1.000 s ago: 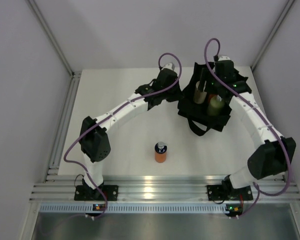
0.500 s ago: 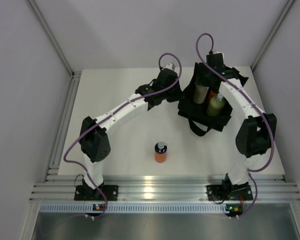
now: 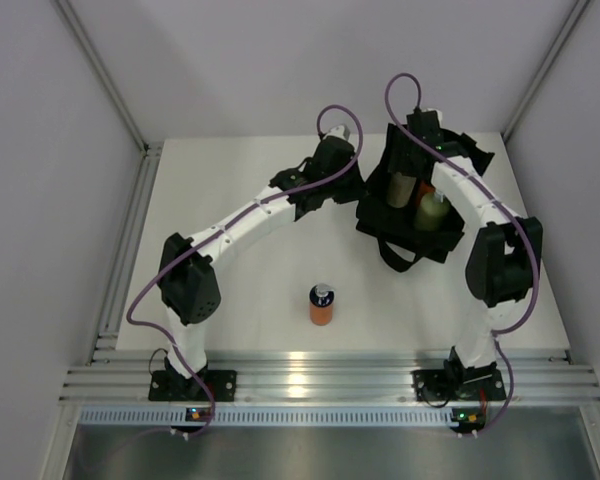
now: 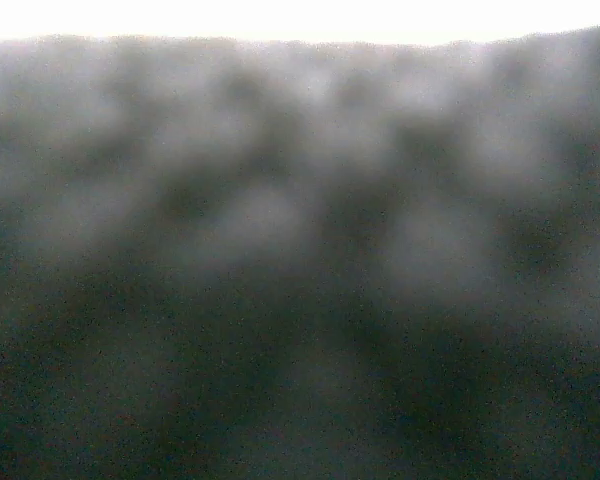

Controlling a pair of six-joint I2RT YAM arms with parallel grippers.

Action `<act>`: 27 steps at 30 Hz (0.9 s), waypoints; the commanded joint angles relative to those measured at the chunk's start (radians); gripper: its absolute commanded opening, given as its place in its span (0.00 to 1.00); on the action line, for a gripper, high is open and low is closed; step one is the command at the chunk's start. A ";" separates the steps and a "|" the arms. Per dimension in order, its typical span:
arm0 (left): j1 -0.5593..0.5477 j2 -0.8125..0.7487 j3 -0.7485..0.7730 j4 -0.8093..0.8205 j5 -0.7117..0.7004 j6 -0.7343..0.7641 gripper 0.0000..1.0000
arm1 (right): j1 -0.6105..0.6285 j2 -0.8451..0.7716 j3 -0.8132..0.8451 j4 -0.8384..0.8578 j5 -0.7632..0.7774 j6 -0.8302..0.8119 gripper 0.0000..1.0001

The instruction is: Take the personal care products out of the canvas bag

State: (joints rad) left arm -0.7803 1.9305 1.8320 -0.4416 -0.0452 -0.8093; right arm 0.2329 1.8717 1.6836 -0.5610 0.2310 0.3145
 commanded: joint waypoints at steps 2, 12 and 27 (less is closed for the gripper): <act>-0.011 -0.074 0.009 0.003 0.041 0.001 0.00 | -0.018 0.026 0.021 0.090 0.039 -0.020 0.66; -0.011 -0.091 -0.007 0.003 0.076 -0.001 0.00 | -0.021 0.061 0.016 0.150 0.039 -0.034 0.64; -0.011 -0.111 -0.045 0.003 0.070 -0.001 0.00 | -0.024 0.057 -0.110 0.274 0.018 -0.026 0.50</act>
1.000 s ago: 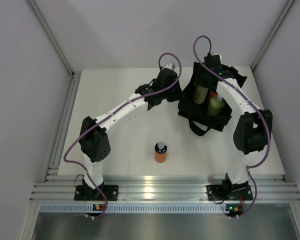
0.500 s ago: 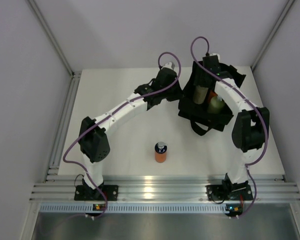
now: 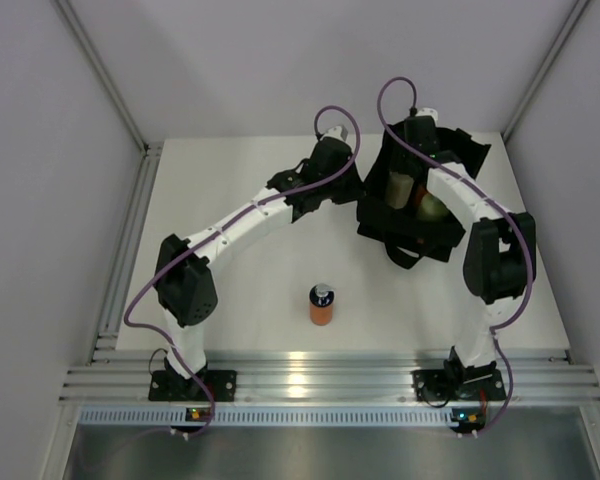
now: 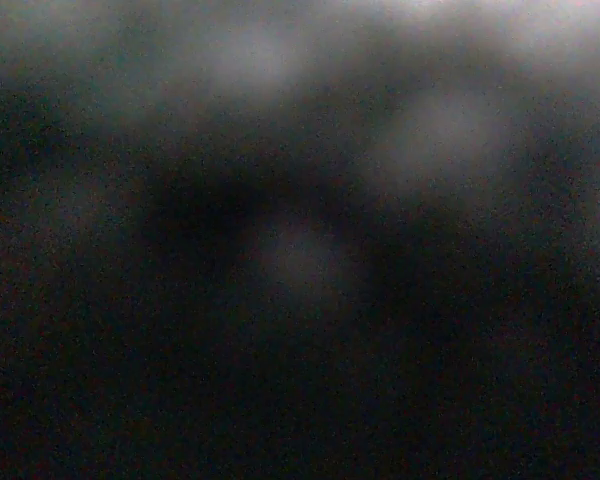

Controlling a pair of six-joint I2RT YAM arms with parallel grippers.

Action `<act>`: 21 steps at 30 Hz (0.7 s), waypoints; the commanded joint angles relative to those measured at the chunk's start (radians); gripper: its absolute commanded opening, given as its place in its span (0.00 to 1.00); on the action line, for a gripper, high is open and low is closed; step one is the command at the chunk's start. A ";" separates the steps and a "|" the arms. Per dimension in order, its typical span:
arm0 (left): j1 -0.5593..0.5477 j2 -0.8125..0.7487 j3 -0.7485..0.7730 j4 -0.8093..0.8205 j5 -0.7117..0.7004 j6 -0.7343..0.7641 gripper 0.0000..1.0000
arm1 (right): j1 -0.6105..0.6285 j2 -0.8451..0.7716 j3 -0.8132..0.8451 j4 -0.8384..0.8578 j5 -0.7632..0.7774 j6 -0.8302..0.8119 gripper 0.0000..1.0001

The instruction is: Take the personal care products out of the canvas bag

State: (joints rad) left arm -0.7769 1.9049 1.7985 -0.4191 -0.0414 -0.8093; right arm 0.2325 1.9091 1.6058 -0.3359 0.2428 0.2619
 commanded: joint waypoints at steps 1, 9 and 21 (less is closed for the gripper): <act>-0.015 -0.084 -0.013 -0.020 0.066 -0.001 0.00 | -0.024 0.019 -0.035 0.049 0.006 0.025 0.47; -0.015 -0.081 -0.010 -0.018 0.063 -0.004 0.00 | -0.025 -0.025 -0.075 0.058 0.013 0.023 0.50; -0.015 -0.086 -0.013 -0.020 0.054 -0.005 0.00 | -0.025 -0.061 -0.129 0.077 0.000 0.025 0.19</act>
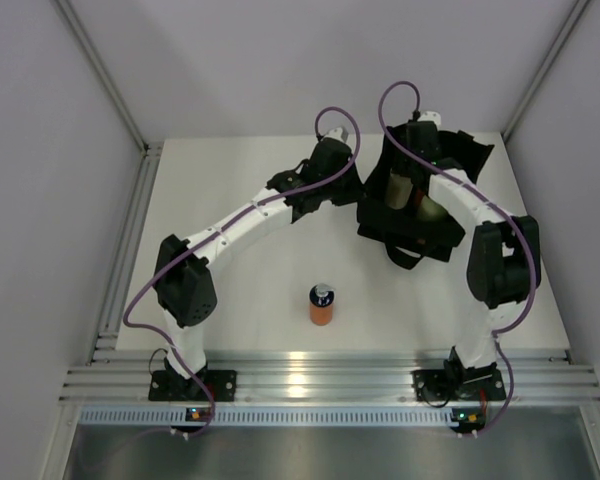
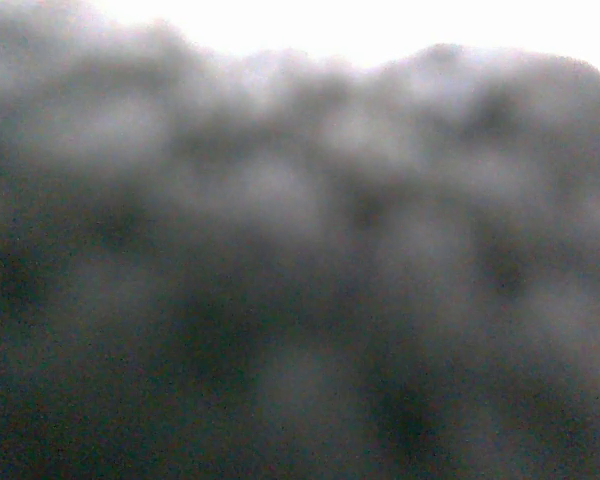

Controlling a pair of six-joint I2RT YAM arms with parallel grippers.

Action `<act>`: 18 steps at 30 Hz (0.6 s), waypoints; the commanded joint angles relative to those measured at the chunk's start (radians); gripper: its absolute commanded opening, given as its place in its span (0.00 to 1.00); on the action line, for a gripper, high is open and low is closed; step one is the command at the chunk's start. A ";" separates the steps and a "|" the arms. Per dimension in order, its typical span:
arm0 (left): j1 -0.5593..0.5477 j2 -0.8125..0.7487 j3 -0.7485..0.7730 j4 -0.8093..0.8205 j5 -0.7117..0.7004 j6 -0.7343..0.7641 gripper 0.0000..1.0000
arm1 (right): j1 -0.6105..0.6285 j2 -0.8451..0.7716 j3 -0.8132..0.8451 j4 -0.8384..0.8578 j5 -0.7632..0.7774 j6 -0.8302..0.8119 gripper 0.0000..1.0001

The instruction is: Take the personal care products out of the canvas bag

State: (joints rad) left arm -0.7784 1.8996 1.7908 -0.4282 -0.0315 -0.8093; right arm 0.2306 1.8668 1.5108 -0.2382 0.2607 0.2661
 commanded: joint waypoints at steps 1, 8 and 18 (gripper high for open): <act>-0.013 -0.080 -0.005 -0.011 0.044 -0.005 0.00 | -0.022 -0.026 -0.032 -0.021 -0.018 0.021 0.16; -0.013 -0.076 -0.013 -0.009 0.042 -0.008 0.00 | -0.023 -0.138 0.012 -0.023 -0.003 -0.001 0.00; -0.013 -0.073 -0.022 -0.011 0.042 -0.005 0.00 | -0.022 -0.274 0.069 -0.061 -0.017 -0.013 0.00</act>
State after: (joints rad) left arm -0.7853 1.8866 1.7741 -0.4339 -0.0109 -0.8104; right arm 0.2295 1.7302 1.4994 -0.3813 0.2455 0.2569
